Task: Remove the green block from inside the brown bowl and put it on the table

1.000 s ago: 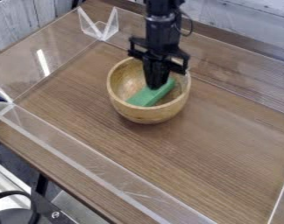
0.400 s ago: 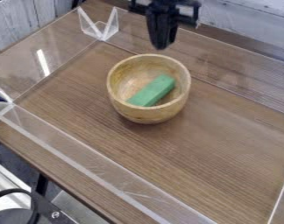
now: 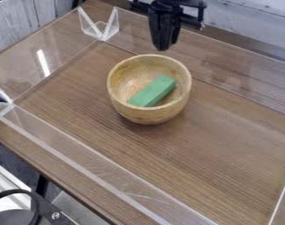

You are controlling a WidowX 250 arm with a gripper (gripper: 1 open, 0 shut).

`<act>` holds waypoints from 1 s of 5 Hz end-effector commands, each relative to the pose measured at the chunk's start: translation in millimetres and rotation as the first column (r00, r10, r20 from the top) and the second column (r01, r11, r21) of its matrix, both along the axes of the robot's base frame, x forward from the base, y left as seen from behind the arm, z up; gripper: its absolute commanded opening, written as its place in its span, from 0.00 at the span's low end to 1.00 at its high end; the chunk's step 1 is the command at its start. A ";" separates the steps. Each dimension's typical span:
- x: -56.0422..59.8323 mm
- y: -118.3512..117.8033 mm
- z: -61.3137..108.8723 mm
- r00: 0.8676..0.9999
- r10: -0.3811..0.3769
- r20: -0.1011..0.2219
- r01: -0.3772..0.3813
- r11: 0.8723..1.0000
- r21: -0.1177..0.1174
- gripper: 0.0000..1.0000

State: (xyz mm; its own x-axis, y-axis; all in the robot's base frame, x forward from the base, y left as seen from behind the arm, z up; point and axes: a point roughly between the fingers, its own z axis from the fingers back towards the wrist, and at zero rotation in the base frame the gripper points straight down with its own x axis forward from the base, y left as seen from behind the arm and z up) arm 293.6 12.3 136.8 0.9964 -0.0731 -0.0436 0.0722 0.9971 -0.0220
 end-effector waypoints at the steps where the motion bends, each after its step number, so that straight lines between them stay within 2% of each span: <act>1: 1.0 -4.4 14.0 0.998 0.012 0.060 -0.013 1.000 0.017 0.00; 2: -0.9 -8.6 9.9 0.999 0.018 0.048 -0.020 1.000 0.023 0.00; 4: -0.4 -5.2 8.2 0.996 0.084 0.028 -0.085 0.994 0.064 0.00; 5: 0.5 0.6 -5.9 0.992 0.125 -0.021 -0.124 0.991 0.051 0.00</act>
State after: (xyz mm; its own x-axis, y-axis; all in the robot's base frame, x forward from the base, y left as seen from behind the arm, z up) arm 287.1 10.6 114.8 0.9903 0.0502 -0.1293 -0.0473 0.9986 0.0257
